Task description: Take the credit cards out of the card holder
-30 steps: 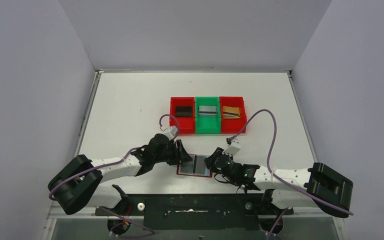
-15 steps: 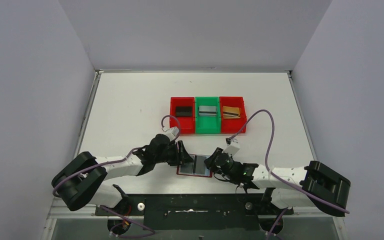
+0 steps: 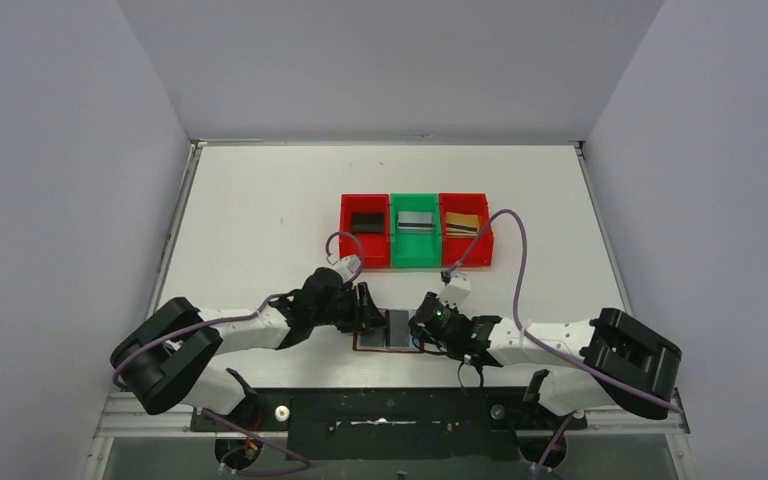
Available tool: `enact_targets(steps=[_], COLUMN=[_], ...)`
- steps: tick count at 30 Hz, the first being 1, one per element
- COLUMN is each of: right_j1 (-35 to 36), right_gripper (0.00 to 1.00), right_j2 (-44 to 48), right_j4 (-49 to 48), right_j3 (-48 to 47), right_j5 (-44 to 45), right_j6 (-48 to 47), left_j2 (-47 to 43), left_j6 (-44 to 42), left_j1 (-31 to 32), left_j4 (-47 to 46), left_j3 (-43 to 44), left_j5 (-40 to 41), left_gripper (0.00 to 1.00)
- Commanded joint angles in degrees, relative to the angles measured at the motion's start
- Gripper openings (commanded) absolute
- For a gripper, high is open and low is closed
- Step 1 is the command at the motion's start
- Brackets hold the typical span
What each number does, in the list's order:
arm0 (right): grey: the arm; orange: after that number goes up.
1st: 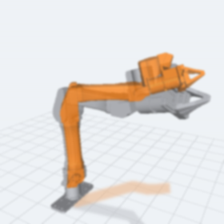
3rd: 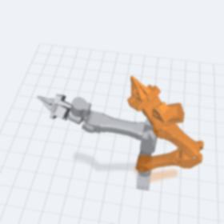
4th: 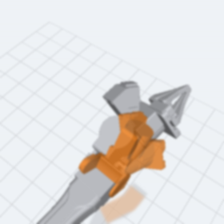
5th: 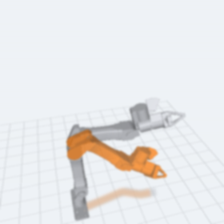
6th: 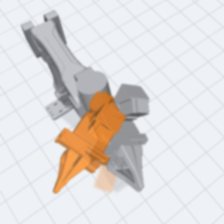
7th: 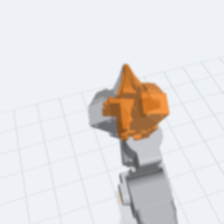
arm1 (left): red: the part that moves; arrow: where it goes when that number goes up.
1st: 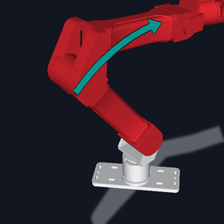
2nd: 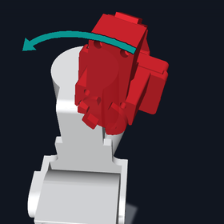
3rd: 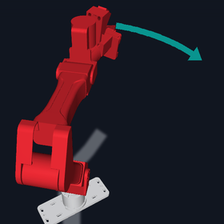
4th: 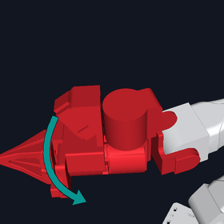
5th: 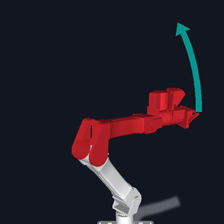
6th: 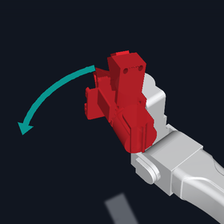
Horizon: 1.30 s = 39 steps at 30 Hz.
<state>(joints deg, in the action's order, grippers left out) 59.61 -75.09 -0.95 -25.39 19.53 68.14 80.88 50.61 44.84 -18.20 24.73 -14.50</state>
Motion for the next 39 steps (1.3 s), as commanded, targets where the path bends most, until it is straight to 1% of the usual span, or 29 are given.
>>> enact_targets(steps=[1,7,11,15,20,29,32,34,39], right_j1=[0.16,0.55,0.61,0.62,0.64,0.46,0.37,0.33,0.30], right_gripper=[0.14,0.10,0.10,0.10,0.10,0.11,0.11,0.11,0.12], right_j2=[-1.11,-1.89,-1.44,-1.38,-0.83,-0.94,-0.93,-0.81,0.35], right_j4=[3.83,4.93,4.31,3.45,4.40,2.40,2.22,2.76,3.55], right_j3=[-2.40,-3.23,-3.00,-2.11,-1.42,-1.06,-0.77,-0.89,-1.08], right_j5=[3.27,3.82,3.82,3.17,3.87,2.29,2.30,2.26,2.67], right_j6=[-0.36,-0.26,-0.29,0.53,2.24,1.25,1.61,1.58,1.74], left_j2=[1.08,2.39,3.87,5.38,5.92,9.76,9.60,9.33,8.61], left_j6=[-0.86,-0.95,-0.80,0.16,1.73,4.31,4.48,4.54,4.32], left_j1=[-0.15,-0.02,0.26,0.59,0.78,1.17,1.22,1.21,1.22], left_j4=[-2.90,-2.86,-3.68,-5.55,-4.03,-12.79,-12.75,-12.82,-11.77], left_j3=[2.64,2.93,3.52,3.58,2.53,0.20,-0.39,-0.83,-1.43], left_j5=[-1.40,-1.45,-1.93,-2.49,1.89,-0.41,0.31,0.46,1.82], left_gripper=[0.43,0.41,0.38,0.32,0.28,0.26,0.19,0.12,0.03])
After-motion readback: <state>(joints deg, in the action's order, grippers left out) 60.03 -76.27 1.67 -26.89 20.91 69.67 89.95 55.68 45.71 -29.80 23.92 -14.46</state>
